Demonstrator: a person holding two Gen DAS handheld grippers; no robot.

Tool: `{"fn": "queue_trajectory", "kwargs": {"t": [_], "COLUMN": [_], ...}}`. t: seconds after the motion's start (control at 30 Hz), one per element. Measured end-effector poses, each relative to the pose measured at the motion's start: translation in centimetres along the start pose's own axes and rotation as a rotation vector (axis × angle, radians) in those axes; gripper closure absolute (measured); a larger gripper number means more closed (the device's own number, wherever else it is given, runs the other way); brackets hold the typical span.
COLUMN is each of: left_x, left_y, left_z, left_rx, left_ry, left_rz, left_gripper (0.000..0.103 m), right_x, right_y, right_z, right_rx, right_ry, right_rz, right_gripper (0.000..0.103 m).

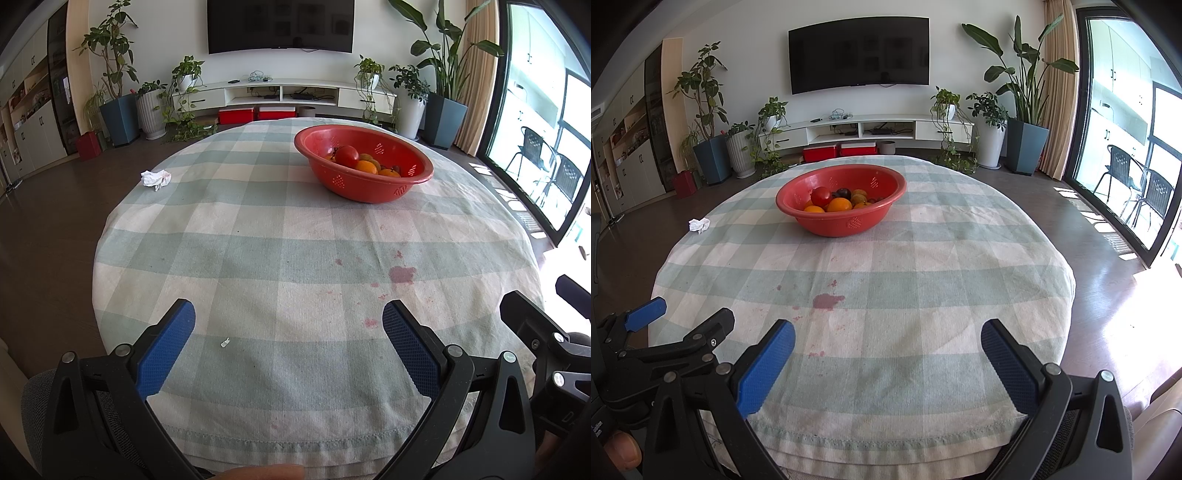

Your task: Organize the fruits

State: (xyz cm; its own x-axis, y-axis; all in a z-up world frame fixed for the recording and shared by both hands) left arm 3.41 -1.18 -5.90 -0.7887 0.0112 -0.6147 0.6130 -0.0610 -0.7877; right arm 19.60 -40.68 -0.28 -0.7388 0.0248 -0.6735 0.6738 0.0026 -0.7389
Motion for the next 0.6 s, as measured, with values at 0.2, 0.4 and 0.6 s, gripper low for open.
{"fn": "queue_trajectory", "kwargs": {"t": [0.2,0.4,0.6], "left_x": [0.01,0.00,0.01], "left_y": [-0.01,-0.02,-0.05], "left_z": [0.02,0.04,0.08], "left_rx": [0.000,0.000,-0.003], "left_ry": [0.000,0.001,0.004], "left_rz": [0.000,0.000,0.004], "left_gripper": [0.000,0.000,0.000], "right_x": [-0.03,-0.05,0.03], "right_y": [-0.04,-0.06,-0.05], "right_z": [0.00,0.00,0.00], "right_rx": [0.000,0.001,0.001], "right_ry": [0.000,0.000,0.000], "right_rz": [0.000,0.000,-0.001], "right_gripper": [0.000,0.000,0.000]}}
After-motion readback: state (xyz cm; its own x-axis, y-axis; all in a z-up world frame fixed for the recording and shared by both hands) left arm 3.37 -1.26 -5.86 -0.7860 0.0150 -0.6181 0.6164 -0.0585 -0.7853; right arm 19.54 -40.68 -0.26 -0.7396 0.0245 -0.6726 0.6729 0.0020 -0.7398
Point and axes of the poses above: each gripper's, at about its wrist camera, not at the fingertips, and y roughly the way its jaws point, z to its right, x to its underside, the point moved 1 cm from there along y, roughly the way its jaws point, and after that the axes turned 7 degrees about -z, right-handed, at the moved point
